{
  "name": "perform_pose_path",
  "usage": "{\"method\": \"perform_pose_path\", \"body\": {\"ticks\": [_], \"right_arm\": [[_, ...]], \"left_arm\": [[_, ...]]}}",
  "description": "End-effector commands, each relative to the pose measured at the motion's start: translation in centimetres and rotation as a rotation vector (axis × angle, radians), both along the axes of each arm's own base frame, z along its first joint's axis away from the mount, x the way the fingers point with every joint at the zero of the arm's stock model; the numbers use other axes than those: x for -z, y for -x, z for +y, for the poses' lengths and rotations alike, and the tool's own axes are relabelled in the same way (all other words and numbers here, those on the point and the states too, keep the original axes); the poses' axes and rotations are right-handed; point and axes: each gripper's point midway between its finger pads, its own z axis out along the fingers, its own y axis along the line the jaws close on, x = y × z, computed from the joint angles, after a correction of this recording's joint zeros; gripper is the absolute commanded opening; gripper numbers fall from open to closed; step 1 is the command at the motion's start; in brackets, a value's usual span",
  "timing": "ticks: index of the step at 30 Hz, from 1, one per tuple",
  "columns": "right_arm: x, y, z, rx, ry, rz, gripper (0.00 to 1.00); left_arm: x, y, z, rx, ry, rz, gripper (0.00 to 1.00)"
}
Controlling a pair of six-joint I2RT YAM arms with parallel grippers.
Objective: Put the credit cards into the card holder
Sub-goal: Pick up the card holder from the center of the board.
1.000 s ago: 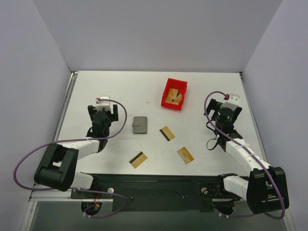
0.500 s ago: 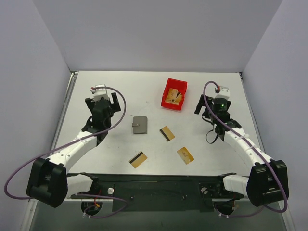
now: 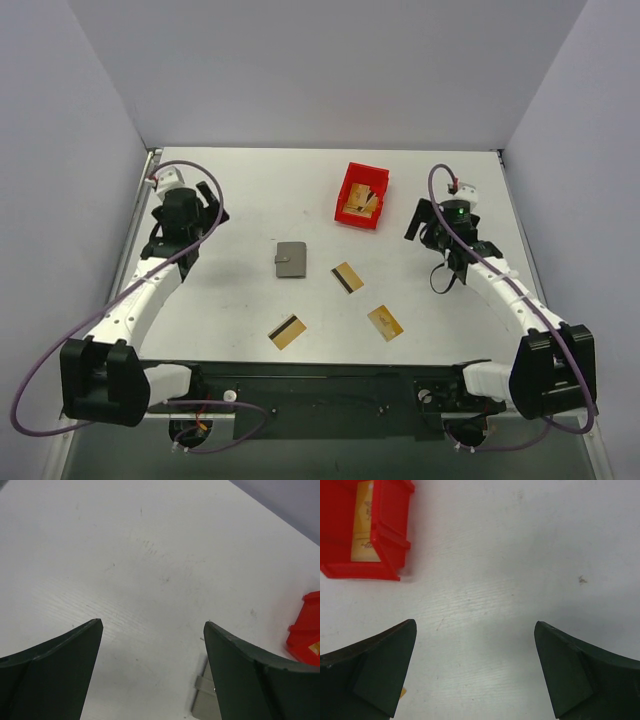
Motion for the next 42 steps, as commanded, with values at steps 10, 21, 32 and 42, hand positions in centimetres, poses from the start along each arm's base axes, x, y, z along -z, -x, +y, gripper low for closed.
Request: {"method": "perform_pose_path", "body": {"ticks": [10,21,32,42], "right_arm": [[0.3,1.2,19.2,-0.506,-0.214,0.069,0.97],[5.5,0.4,28.1,-0.627,-0.367,0.229,0.91],[9.3,-0.4,30.4,-0.572,-0.457,0.324,0.83],[11.7,0.8,32.3,-0.598,-0.488,0.425,0.65]], "left_arm": [[5.3,2.0,-0.8,0.022,0.198,0.140,0.97],[4.7,1.8,-1.6,0.090,0.156,0.125,0.97],[4.6,1.8,-4.9,0.233,0.175,0.080,0.90],[3.9,1.8,-6.4,0.315,0.198,0.049,0.87]]}}
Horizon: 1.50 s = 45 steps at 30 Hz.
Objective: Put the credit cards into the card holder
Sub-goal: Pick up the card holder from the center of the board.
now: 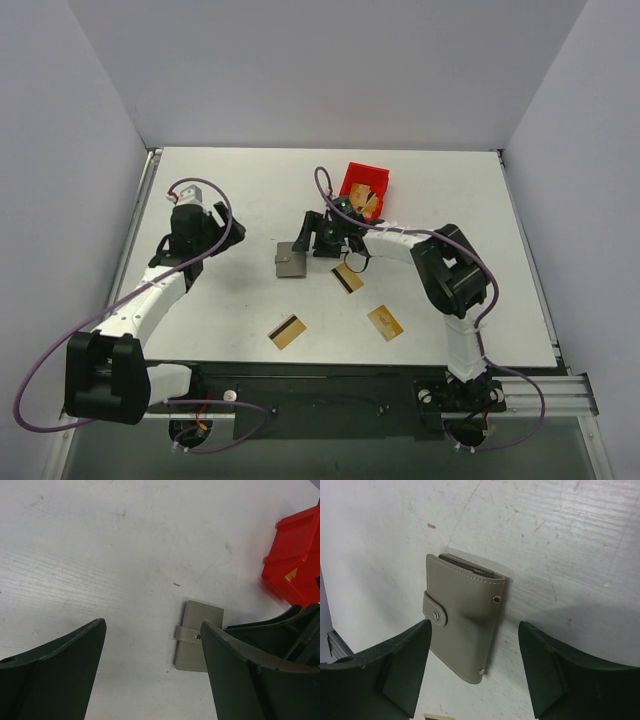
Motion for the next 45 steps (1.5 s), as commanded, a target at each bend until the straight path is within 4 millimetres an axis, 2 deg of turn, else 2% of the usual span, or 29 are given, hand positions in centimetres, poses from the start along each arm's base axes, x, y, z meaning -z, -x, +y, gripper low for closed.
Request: {"method": "perform_pose_path", "body": {"ticks": [1,7,9,16,21,23,27,30,32,34,35,36,37,38,40,43,45], "right_arm": [[2.3,1.9,0.6,-0.027,0.024,0.097,0.64],[3.9,2.5,0.6,-0.019,0.053,0.143,0.51],[4.6,2.6,0.3,-0.011,0.071,0.160,0.42],[5.7,2.9,0.1,-0.012,0.086,0.184,0.24],[4.9,2.6,0.1,-0.030,0.082,0.147,0.01],[4.2,2.5,0.2,-0.051,0.064,0.120,0.00],[1.5,2.3,0.1,-0.108,0.011,0.025,0.00],[-2.1,1.9,-0.1,-0.153,-0.048,-0.057,0.00],[-4.4,2.0,-0.3,-0.204,-0.122,-0.077,0.00],[-6.5,2.6,-0.4,-0.278,-0.189,-0.092,0.00],[-7.4,3.2,-0.3,-0.325,-0.233,-0.079,0.00],[-8.3,3.5,-0.4,-0.351,-0.249,-0.094,0.00],[-9.6,4.2,-0.3,-0.396,-0.287,-0.098,0.00],[-10.2,4.9,-0.4,-0.443,-0.308,-0.103,0.00],[-11.8,6.2,-0.4,-0.518,-0.336,-0.119,0.00],[-14.4,8.0,-0.6,-0.610,-0.395,-0.145,0.00],[-16.0,9.1,-0.8,-0.665,-0.425,-0.161,0.00]], "left_arm": [[-2.4,-0.7,-1.1,0.064,0.018,-0.097,0.87],[-2.9,-1.0,-1.5,0.079,0.029,-0.124,0.86],[-3.0,-1.1,-1.4,0.074,0.031,-0.123,0.86],[-2.9,-1.0,-1.3,0.070,0.030,-0.117,0.85],[-2.9,-1.2,-1.4,0.076,0.035,-0.115,0.85],[-3.1,-1.3,-1.4,0.083,0.036,-0.115,0.85],[-4.2,-1.7,-1.8,0.120,0.034,-0.138,0.85],[-5.0,-1.1,-3.3,0.214,0.056,-0.135,0.84],[-6.6,-0.9,-4.6,0.301,0.068,-0.163,0.85],[-9.5,-0.8,-6.0,0.398,0.082,-0.217,0.85],[-9.9,-0.7,-6.3,0.431,0.066,-0.232,0.85],[-11.2,-0.2,-6.9,0.484,0.062,-0.256,0.86],[-11.4,0.3,-7.1,0.512,0.058,-0.252,0.91],[-12.9,0.7,-7.4,0.553,0.039,-0.290,0.93],[-14.3,1.7,-7.8,0.622,0.014,-0.321,0.93],[-15.5,3.3,-8.8,0.733,0.006,-0.349,0.93],[-16.1,4.8,-10.2,0.844,0.035,-0.375,0.93]]}}
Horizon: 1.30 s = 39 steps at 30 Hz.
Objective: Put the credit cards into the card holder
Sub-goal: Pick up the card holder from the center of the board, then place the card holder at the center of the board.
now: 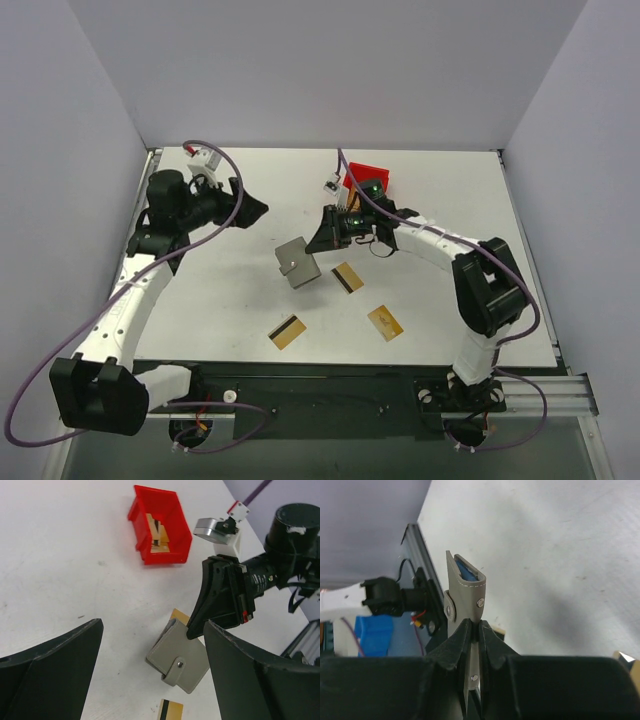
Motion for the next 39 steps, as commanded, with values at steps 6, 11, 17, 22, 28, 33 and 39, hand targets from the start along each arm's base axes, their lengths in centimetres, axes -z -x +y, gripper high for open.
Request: {"method": "perform_pose_path", "body": {"ticks": [6,11,17,22,28,33,39], "right_arm": [[-9.6,6.1,-0.3,-0.328,-0.218,-0.149,0.00],[-11.4,6.6,-1.0,-0.331,-0.242,-0.191,0.00],[-13.4,7.7,-1.8,-0.365,-0.287,-0.236,0.00],[-13.9,7.8,-2.1,-0.362,-0.293,-0.255,0.00],[-13.8,7.7,-2.0,-0.361,-0.293,-0.257,0.00],[-13.8,7.7,-2.1,-0.360,-0.292,-0.259,0.00],[-13.8,7.2,-2.3,-0.335,-0.282,-0.271,0.00]], "left_arm": [[-2.3,6.2,-6.7,0.449,0.022,-0.079,0.93],[-2.4,7.6,-8.2,0.554,0.052,-0.063,0.93],[-1.6,8.1,-8.5,0.588,0.048,-0.040,0.93],[-1.6,8.8,-9.4,0.637,0.085,-0.017,0.90],[-1.9,10.0,-10.8,0.759,0.162,0.031,0.68],[-2.0,10.8,-11.4,0.825,0.203,0.058,0.40],[-2.1,11.2,-11.8,0.853,0.227,0.075,0.00]]}}
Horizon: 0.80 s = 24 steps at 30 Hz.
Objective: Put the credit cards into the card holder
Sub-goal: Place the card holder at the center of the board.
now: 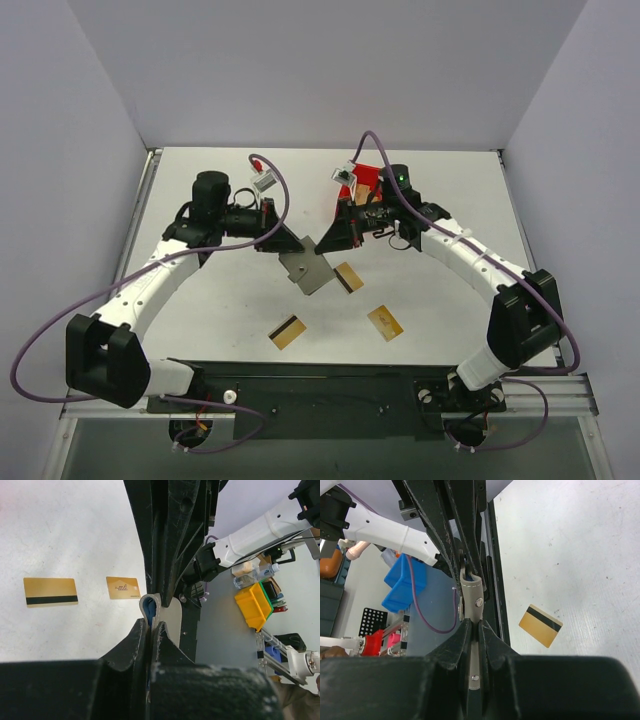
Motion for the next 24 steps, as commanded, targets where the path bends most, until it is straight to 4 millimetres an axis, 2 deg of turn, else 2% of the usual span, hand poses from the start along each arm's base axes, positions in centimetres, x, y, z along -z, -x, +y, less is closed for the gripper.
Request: {"method": "perform_pose_path", "body": {"ticks": [1,2,3,4,5,6,7,11,12,16,19,24], "right_arm": [[-2.3,0.1,-0.5,-0.012,-0.056,-0.100,0.01],[-2.2,-0.3,-0.6,0.007,-0.053,-0.111,0.04],[-2.1,-0.8,-0.9,0.045,-0.042,-0.117,0.15],[-2.3,-1.0,-1.1,0.063,-0.042,-0.127,0.20],[-2.6,-1.3,-1.3,0.087,-0.045,-0.139,0.32],[-2.5,-1.9,-1.5,0.126,-0.040,-0.155,0.37],[-2.6,-2.5,-1.8,0.178,-0.033,-0.156,0.48],[-4.0,-3.9,-2.3,0.315,-0.081,-0.169,0.69],[-5.0,-4.3,-2.1,0.335,-0.124,-0.202,0.71],[-6.1,-6.0,-2.5,0.481,-0.193,-0.174,0.77],[-5.6,-7.8,-3.0,0.602,-0.209,-0.124,0.77],[-5.8,-8.9,-2.8,0.647,-0.270,-0.079,0.77]], "left_arm": [[-2.6,0.5,-0.9,0.079,0.064,-0.072,0.00],[-2.5,0.5,-1.0,0.077,0.062,-0.074,0.00],[-2.4,0.1,-1.0,0.053,0.053,-0.079,0.00],[-2.5,-0.2,-1.0,0.028,0.046,-0.081,0.00],[-2.4,-1.1,-0.9,-0.023,0.034,-0.096,0.00],[-2.5,-1.4,-0.9,-0.052,0.035,-0.078,0.00],[-2.8,-2.5,-0.8,-0.121,0.041,-0.108,0.00],[-5.5,-4.9,-0.1,-0.338,0.155,-0.145,0.00],[-6.3,-5.2,0.1,-0.387,0.193,-0.122,0.00],[-10.0,-5.8,2.0,-0.565,0.410,-0.159,0.00],[-11.2,-5.8,3.0,-0.636,0.494,-0.134,0.00],[-12.6,-5.2,3.5,-0.645,0.573,-0.150,0.00]]}}
